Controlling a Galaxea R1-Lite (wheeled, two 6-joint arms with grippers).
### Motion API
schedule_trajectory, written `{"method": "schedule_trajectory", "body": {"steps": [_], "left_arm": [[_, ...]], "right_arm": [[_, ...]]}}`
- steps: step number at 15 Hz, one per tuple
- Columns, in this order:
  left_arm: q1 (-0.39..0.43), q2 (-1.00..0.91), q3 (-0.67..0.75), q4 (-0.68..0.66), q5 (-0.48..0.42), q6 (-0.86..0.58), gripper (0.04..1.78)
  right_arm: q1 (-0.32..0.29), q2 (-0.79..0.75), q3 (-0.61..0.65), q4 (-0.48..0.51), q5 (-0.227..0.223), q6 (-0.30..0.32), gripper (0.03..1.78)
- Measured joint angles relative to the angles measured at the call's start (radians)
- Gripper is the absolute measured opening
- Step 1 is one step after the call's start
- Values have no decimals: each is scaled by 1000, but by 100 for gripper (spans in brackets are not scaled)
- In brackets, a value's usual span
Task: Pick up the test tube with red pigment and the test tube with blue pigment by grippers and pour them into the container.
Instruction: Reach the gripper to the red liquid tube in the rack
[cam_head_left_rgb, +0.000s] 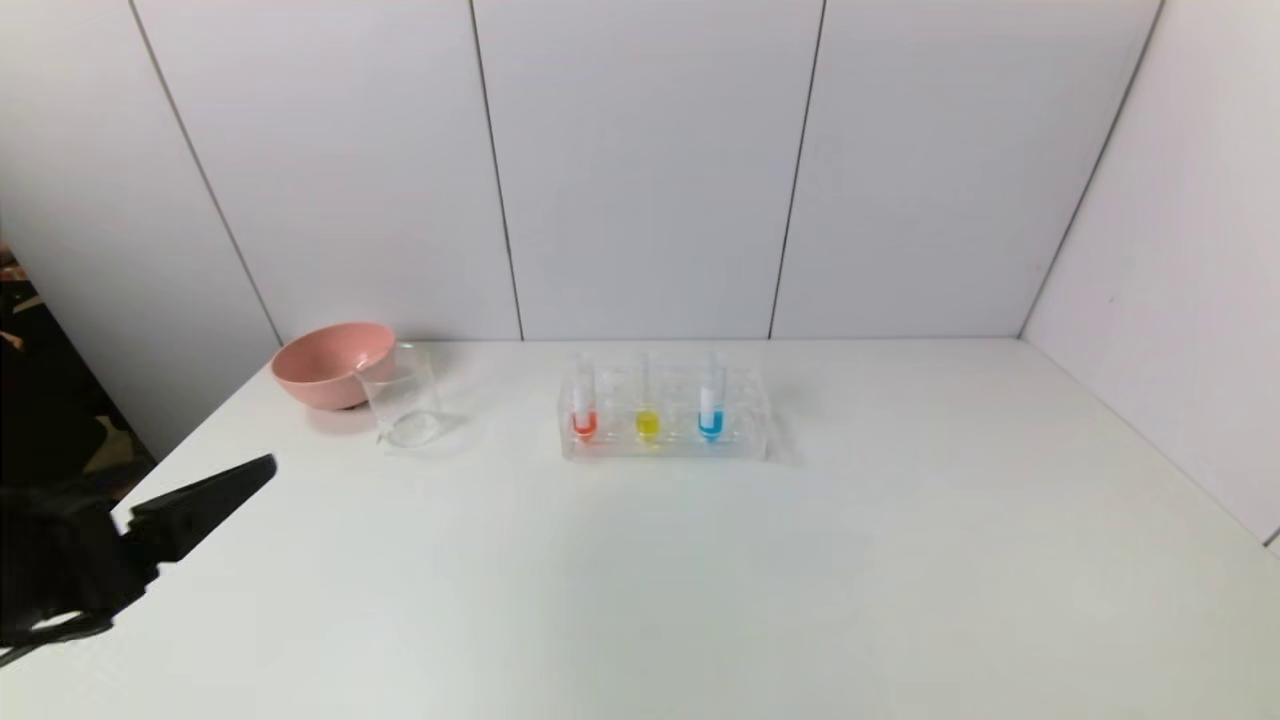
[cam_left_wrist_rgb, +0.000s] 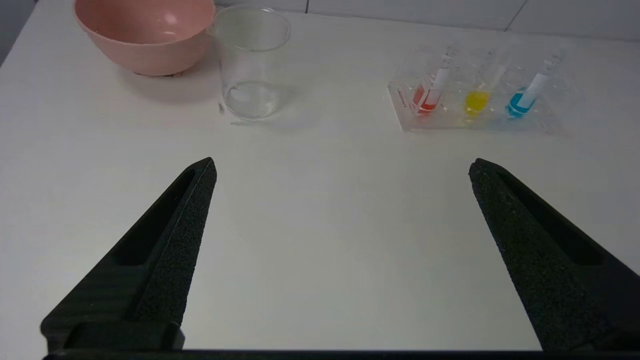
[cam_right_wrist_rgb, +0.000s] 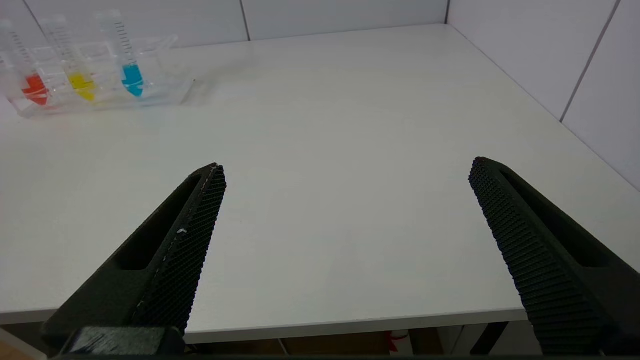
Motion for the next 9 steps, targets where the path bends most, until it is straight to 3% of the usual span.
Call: {"method": "schedule_trajectory", "body": {"steps": [2,4,9], "left_arm": [[-31,183,-53,-102,-6,26,176],[-123,317,-126,-167,47,27,176],[-390,567,-305,-181,408,-45,176]], "right_arm": [[0,0,0,0,-1,0,177],[0,0,0,0,0,0,177],[0,0,0,0,0,0,177]]}}
